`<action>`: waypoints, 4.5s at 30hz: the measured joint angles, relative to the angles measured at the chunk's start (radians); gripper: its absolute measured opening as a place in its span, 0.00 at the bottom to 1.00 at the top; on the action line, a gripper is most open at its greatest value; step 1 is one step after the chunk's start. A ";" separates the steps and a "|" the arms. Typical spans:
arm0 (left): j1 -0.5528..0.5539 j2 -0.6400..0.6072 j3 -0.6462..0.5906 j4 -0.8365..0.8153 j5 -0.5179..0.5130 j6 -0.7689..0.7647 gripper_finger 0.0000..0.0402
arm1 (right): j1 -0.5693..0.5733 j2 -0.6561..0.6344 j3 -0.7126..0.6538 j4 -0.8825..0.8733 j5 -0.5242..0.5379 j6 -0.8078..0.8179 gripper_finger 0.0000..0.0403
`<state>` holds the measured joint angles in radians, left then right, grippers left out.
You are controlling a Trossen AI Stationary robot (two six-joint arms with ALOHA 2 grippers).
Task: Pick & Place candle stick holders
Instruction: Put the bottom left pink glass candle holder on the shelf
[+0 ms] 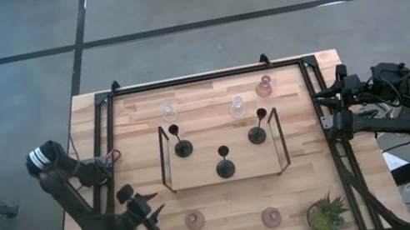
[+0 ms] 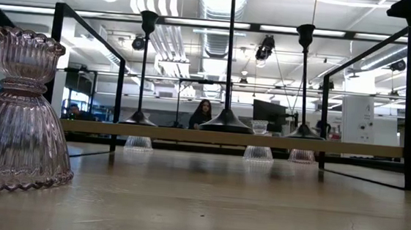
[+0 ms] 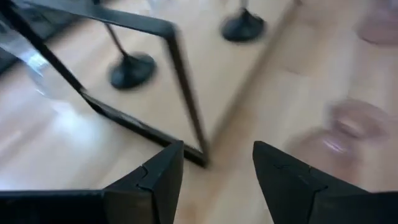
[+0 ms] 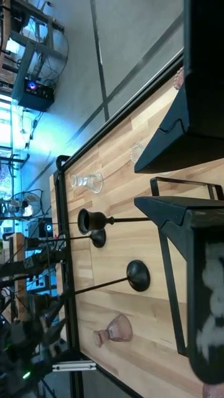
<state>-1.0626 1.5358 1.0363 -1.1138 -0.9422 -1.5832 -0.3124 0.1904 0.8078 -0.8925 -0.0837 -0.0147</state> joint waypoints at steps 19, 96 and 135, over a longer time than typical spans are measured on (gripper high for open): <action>0.176 0.088 0.374 0.154 0.504 0.747 0.44 | 0.000 0.000 0.000 0.000 0.000 0.000 0.16; 0.493 0.293 0.620 -0.113 0.500 0.911 0.05 | 0.000 0.000 0.000 0.000 0.000 0.000 0.16; 0.641 0.257 0.556 -0.231 0.518 0.896 0.05 | 0.000 0.000 0.000 0.000 0.000 0.000 0.16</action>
<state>-0.4220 1.7931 1.5918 -1.3449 -0.4241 -0.6872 -0.3125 0.1905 0.8080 -0.8925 -0.0837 -0.0147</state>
